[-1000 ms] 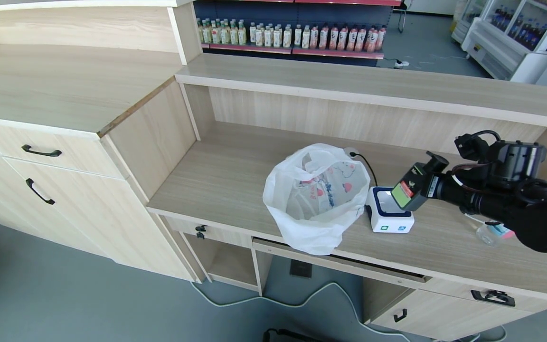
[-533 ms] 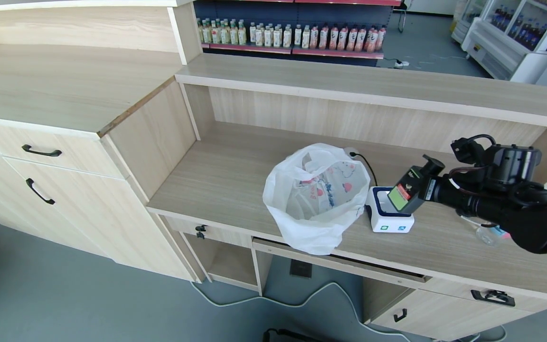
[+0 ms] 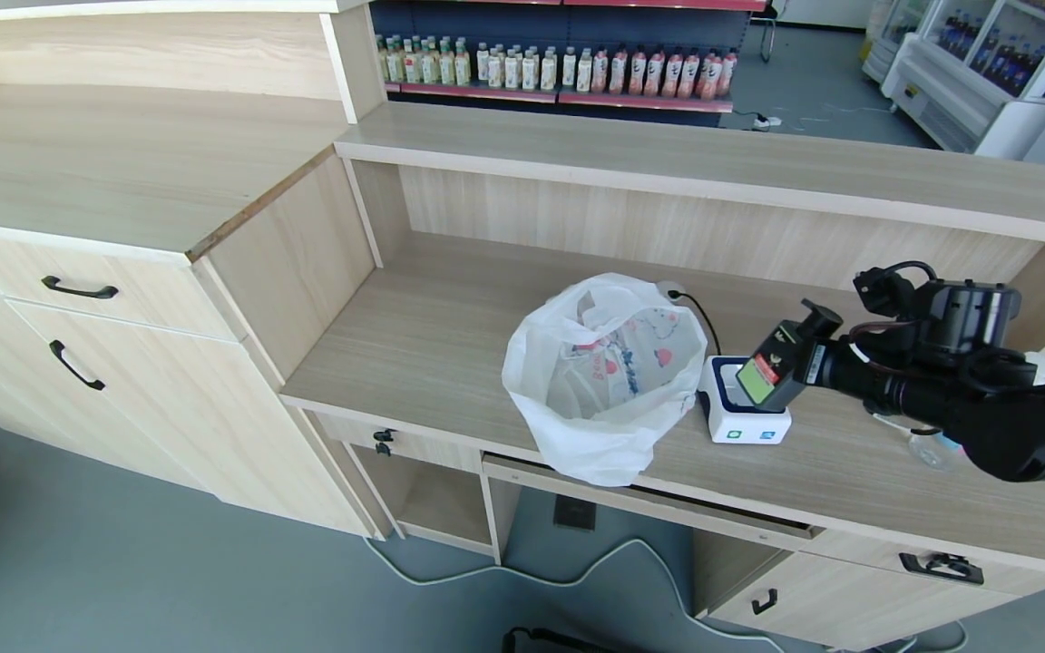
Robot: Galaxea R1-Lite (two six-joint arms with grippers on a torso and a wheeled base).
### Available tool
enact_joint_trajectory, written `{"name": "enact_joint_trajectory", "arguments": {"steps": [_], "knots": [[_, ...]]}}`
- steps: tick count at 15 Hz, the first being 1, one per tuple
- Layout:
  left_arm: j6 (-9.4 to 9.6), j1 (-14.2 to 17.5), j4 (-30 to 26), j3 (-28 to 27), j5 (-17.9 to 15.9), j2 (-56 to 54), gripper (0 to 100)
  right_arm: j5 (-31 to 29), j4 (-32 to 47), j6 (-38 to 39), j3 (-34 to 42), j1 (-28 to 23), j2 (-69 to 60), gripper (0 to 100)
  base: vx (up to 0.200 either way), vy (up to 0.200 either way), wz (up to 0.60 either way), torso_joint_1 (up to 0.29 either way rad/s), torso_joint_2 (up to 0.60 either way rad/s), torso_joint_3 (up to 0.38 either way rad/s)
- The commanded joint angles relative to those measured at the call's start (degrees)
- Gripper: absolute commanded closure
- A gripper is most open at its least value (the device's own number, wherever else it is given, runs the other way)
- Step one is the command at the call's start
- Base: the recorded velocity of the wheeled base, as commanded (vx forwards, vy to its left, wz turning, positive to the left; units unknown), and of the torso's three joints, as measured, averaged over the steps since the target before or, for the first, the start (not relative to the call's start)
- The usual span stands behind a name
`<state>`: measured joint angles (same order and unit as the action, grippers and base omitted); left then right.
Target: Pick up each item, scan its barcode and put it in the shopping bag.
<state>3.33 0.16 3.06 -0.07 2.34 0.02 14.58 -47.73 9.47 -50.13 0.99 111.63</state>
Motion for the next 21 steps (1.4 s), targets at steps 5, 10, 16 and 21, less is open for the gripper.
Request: {"name": "enact_joint_trajectory", "arguments": {"steps": [5, 10, 16, 21], "knots": [[0.01, 0.11, 0.02, -0.01, 0.03, -0.02, 0, 1.15, 0.53, 1.25, -2.87, 0.16, 1.13, 100, 0.0, 0.0, 0.0, 0.0, 0.0, 0.0], [0.01, 0.02, 0.02, 0.07, 0.03, -0.02, 0, 2.21, 0.62, 1.25, -2.87, 0.24, 1.75, 100, 0.0, 0.0, 0.0, 0.0, 0.0, 0.0], [0.01, 0.11, 0.02, -0.01, 0.03, -0.02, 0, 2.12, 10.37, -8.42, 0.73, -0.64, -13.46, 100, 0.0, 0.0, 0.0, 0.0, 0.0, 0.0], [0.01, 0.02, 0.02, -0.01, 0.03, -0.02, 0, 2.12, 13.27, -44.45, 12.6, -20.76, -30.68, 100, 0.0, 0.0, 0.0, 0.0, 0.0, 0.0]]}}
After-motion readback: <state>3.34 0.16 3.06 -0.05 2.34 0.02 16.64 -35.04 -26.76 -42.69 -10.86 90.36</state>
